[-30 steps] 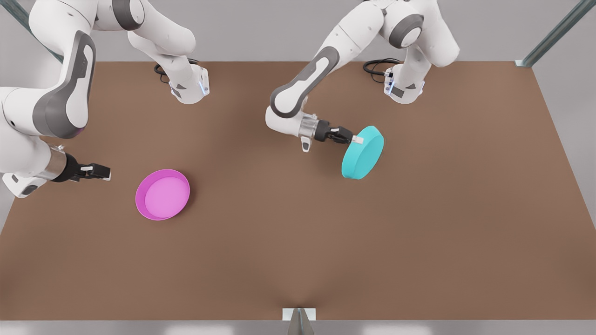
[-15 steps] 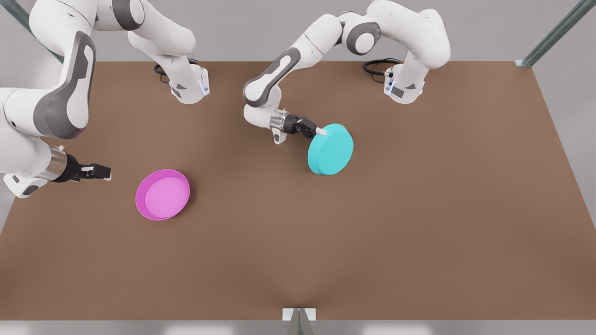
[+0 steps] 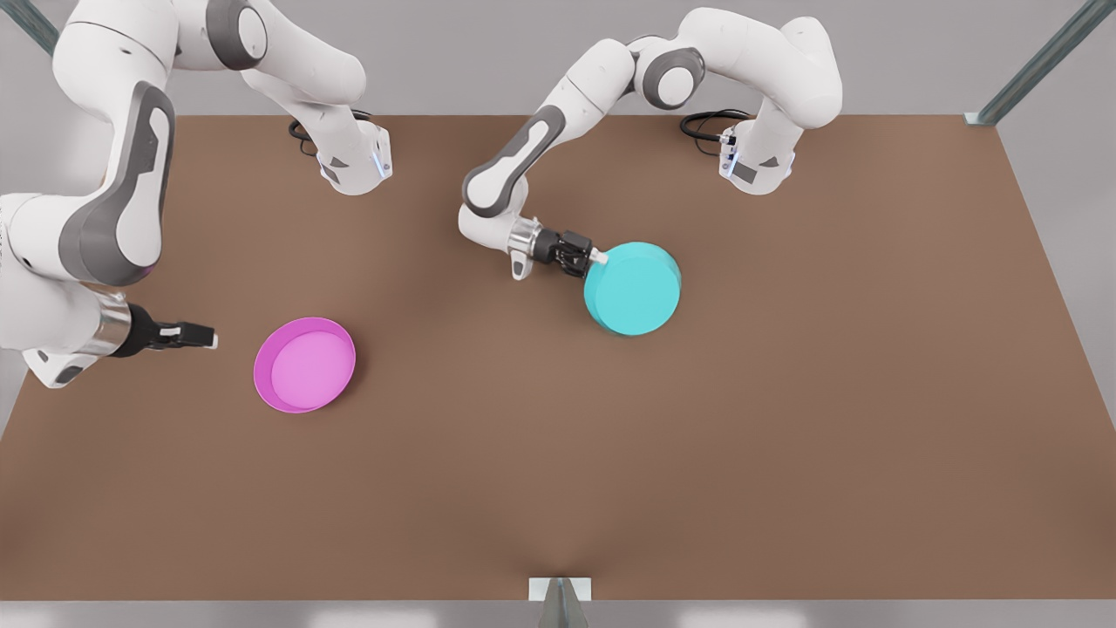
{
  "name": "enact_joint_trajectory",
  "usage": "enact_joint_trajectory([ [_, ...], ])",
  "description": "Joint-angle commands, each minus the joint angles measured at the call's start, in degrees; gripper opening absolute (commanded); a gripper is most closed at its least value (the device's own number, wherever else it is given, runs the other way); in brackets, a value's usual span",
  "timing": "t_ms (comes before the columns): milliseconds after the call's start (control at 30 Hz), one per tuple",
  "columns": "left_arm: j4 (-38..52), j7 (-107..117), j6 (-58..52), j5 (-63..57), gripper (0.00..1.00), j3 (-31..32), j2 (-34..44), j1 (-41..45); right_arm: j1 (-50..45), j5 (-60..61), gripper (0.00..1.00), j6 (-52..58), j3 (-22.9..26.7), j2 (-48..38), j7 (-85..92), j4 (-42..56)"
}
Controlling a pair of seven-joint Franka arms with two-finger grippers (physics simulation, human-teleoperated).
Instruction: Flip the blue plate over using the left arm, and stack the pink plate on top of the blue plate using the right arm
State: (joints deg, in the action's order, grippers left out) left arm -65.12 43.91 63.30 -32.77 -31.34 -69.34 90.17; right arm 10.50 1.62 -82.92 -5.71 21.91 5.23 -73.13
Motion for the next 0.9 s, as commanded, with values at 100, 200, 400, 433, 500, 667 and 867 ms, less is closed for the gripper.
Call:
enact_joint_trajectory([
  [100, -0.3, 4.4, 2.9, 10.8, 1.00, -2.4, 0.0, 1.0, -0.7, -0.1, 1.00, 0.1, -0.3, -0.1, -0.4, -0.1],
  [200, 0.1, 12.3, 8.2, 21.9, 1.00, -7.5, 0.2, 1.8, -0.7, 0.1, 1.00, 0.1, -0.3, 0.0, -0.9, -1.0],
  [400, 0.3, 27.0, 15.2, 32.4, 1.00, -13.7, 0.3, 2.4, -0.1, 0.3, 1.00, -1.7, -0.6, 1.0, -0.9, -1.8],
  [433, 0.3, 29.9, 17.4, 37.5, 1.00, -17.0, 0.2, 3.0, 0.0, 0.2, 1.00, -1.7, -0.6, 1.1, -0.9, -1.8],
  [500, 0.3, 33.1, 18.9, 43.3, 1.00, -20.8, 0.2, 3.4, 0.5, 0.2, 1.00, -1.7, -0.7, 1.1, -0.9, -1.9],
  [667, 0.3, 38.8, 20.5, 49.7, 1.00, -25.6, 0.4, 4.0, 5.0, 0.3, 1.00, -4.0, -5.2, 0.9, -0.9, -4.7],
  [867, -0.3, -6.0, 3.0, 55.3, 1.00, -26.4, 28.0, -9.4, 10.6, 0.6, 1.00, -9.5, -12.3, 0.1, -1.4, -11.0],
])
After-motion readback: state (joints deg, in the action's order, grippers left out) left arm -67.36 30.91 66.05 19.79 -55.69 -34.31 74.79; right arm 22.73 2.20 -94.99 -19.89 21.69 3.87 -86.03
